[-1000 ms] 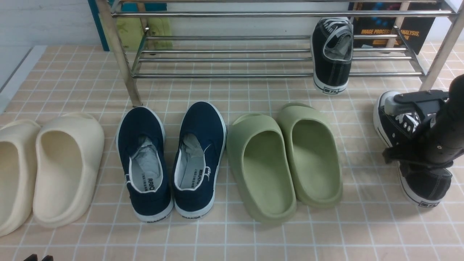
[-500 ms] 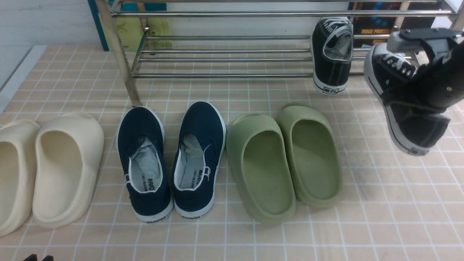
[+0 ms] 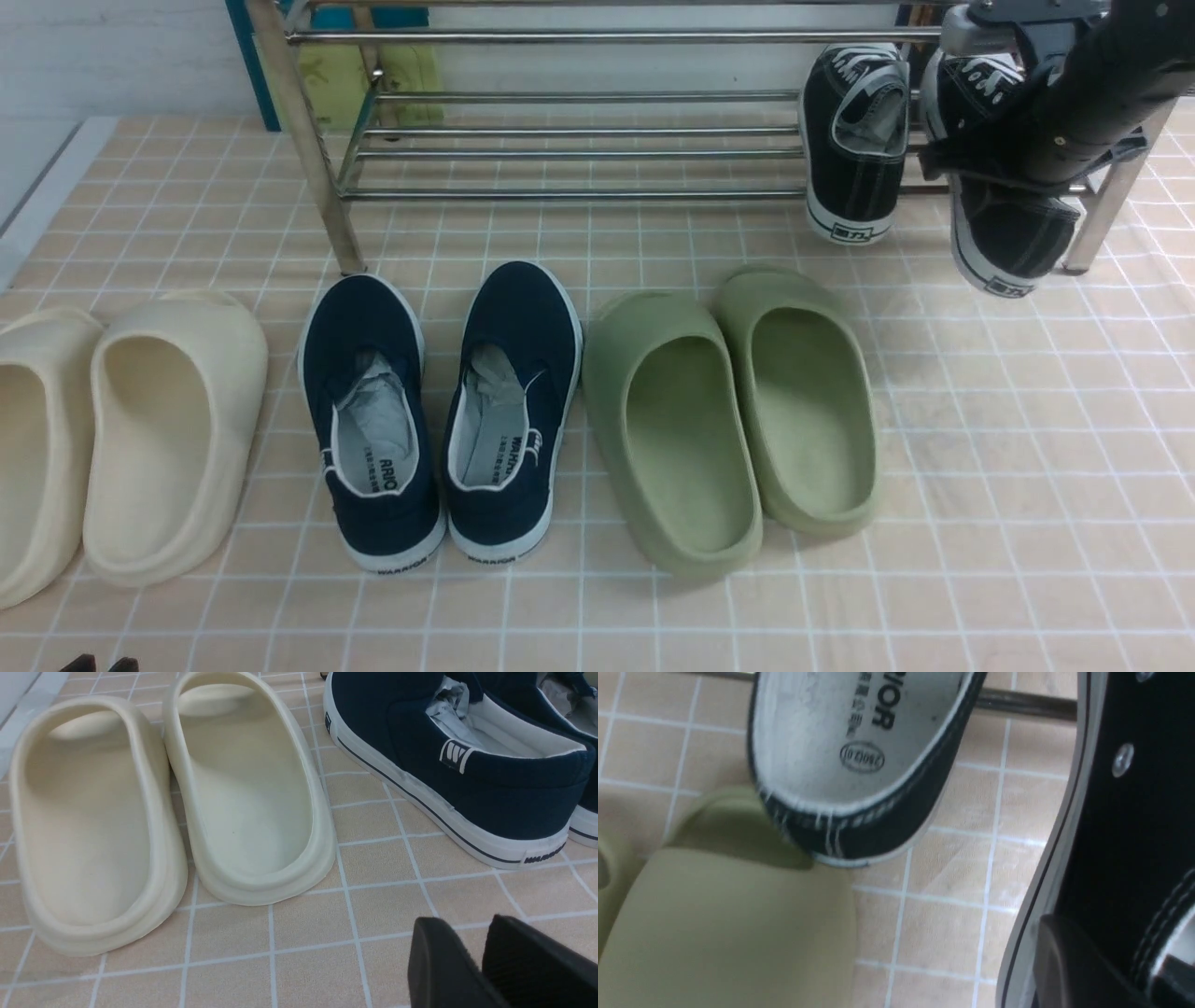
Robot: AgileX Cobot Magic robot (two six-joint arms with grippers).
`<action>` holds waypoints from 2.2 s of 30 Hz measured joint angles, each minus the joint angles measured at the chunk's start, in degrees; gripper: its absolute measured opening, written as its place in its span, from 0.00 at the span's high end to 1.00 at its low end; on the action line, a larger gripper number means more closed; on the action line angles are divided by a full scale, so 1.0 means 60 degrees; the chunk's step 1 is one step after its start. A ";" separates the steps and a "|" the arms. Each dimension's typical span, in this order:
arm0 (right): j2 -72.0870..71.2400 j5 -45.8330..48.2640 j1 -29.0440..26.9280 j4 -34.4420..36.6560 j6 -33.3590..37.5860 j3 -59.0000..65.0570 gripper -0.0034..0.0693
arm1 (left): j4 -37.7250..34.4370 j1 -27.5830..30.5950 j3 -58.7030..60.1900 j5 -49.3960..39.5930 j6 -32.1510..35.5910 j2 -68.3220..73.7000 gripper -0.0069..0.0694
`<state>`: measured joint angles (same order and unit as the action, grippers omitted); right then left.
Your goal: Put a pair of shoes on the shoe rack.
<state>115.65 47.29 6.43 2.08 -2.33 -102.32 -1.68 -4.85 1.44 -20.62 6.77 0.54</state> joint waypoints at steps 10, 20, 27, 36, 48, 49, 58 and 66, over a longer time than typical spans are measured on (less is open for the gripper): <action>0.1524 0.0155 0.0000 -0.0952 -0.0319 -0.2019 0.92 | 0.0000 0.0000 0.0000 0.0000 0.0000 0.0000 0.66; 0.1581 0.0090 0.0000 -0.1413 0.0287 -0.2175 0.51 | 0.0000 0.0000 0.0000 0.0000 0.0000 0.0000 0.64; 0.1084 0.1344 0.0000 -0.0578 0.0286 -0.2175 0.35 | 0.0000 0.0000 0.0000 0.0000 0.0000 0.0000 0.63; -0.1151 0.1615 0.0417 0.0002 0.0869 -0.2186 0.52 | 0.0000 0.0000 0.0000 -0.0009 0.0000 0.0000 0.62; -0.4412 0.2511 0.2328 0.2122 0.2590 -0.1672 0.94 | 0.0000 0.0000 0.0000 -0.0009 0.0000 0.0000 0.61; -0.4751 0.2570 0.2530 0.2285 0.2669 -0.1295 0.95 | 0.0000 0.0000 0.0000 -0.0009 0.0000 0.0000 0.61; -0.7092 0.2532 0.3282 0.2445 0.2926 0.3248 0.96 | 0.0000 0.0000 0.0000 -0.0009 0.0000 0.0000 0.60; -1.0958 0.1932 0.3282 -0.0232 0.1213 0.7917 0.96 | 0.0000 0.0000 0.0000 -0.0009 0.0000 0.0000 0.60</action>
<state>49.90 58.88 26.12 0.69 4.95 -54.82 -1.68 -4.85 1.44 -20.68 6.77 0.54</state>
